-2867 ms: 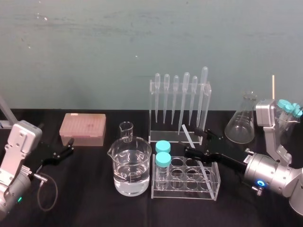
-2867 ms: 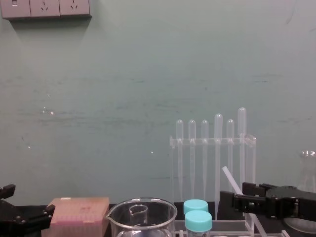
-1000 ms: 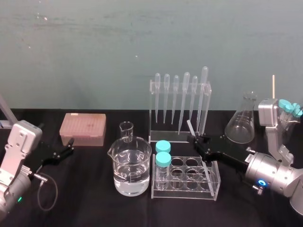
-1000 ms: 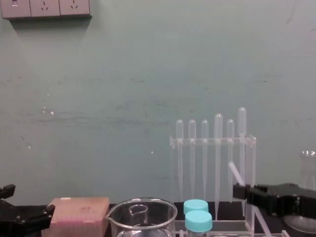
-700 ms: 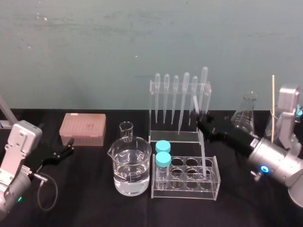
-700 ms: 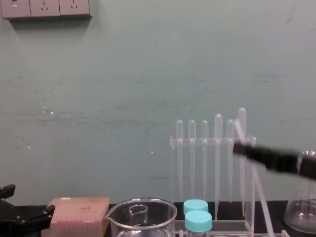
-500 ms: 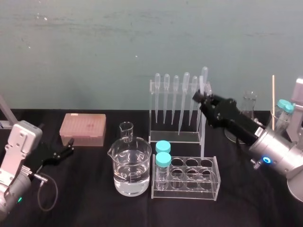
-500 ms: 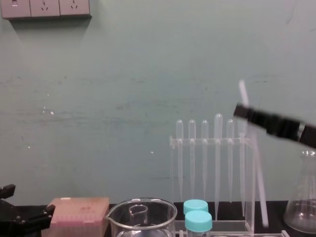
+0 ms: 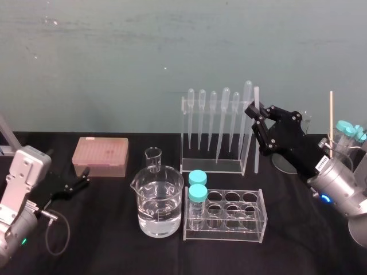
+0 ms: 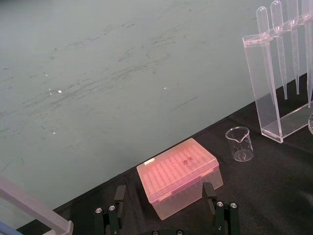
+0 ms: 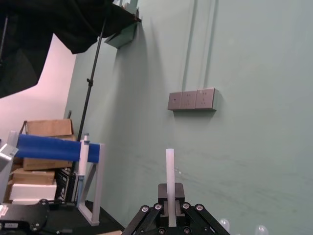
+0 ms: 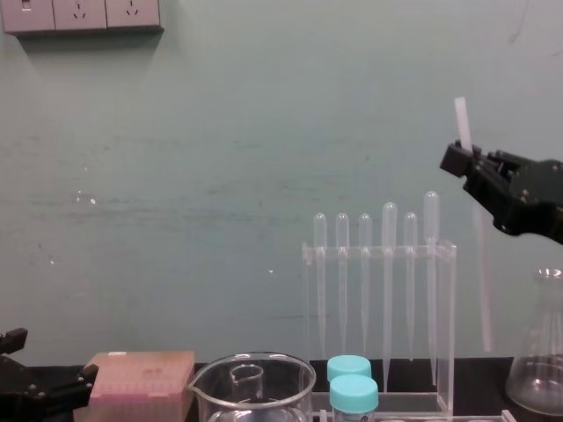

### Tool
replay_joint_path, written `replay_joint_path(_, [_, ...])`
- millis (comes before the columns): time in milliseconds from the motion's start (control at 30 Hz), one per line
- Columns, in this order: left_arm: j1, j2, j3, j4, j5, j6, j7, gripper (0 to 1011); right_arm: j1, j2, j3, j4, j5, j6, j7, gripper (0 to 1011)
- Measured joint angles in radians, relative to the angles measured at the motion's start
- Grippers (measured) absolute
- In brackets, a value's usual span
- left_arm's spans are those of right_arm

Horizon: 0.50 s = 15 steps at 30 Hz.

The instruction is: Pick up the stirring rod with one hand, then place it down.

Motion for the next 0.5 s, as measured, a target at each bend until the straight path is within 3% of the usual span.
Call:
replay_joint_path(233, [0.000, 0.000, 0.000, 0.000, 0.000, 0.000, 0.000, 1000, -0.006, -0.007, 0.010, 0.046, -0.004, 0.024, 0.014, 71])
replay_joint_path(500, [0.000, 0.000, 0.000, 0.000, 0.000, 0.000, 0.000, 1000, -0.006, -0.008, 0.010, 0.047, -0.003, 0.025, 0.015, 71])
